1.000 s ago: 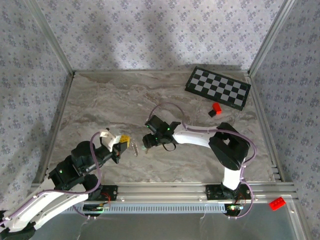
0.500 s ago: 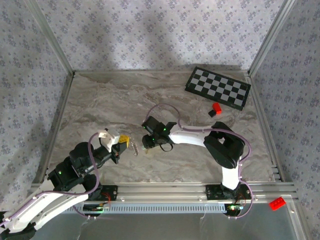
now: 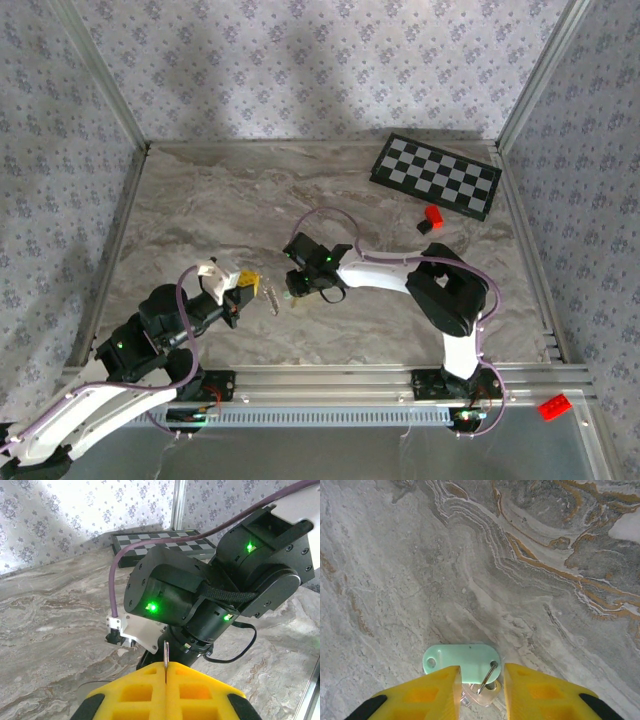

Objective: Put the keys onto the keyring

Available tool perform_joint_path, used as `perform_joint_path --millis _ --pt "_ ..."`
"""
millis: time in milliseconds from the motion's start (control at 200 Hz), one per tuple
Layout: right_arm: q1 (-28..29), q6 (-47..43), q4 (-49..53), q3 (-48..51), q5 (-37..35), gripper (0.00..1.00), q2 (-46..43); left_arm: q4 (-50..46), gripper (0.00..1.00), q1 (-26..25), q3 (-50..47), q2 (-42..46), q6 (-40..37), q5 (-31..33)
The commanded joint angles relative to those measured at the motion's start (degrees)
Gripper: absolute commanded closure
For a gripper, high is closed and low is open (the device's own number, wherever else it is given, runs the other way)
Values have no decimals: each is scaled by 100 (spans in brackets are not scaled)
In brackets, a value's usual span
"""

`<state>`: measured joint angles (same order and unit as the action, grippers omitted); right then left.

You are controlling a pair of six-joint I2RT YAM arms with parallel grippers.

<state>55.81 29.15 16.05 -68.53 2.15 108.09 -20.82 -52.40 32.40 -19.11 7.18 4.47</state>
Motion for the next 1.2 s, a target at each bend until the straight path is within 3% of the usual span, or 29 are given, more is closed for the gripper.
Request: perform_joint_path --millis 0,290,825,1194 --pt "17 3 92 -108 -52 74 133 282 100 -12 -9 117 75 -69" --pt "25 47 119 -64 -133 86 82 288 100 -49 -23 198 86 -84" --pt "-83 -74 438 180 -213 100 -284 256 100 -156 -15 299 61 -7" --pt "-286 -251 1318 889 -439 100 -1355 307 100 -156 -7 127 -5 51"
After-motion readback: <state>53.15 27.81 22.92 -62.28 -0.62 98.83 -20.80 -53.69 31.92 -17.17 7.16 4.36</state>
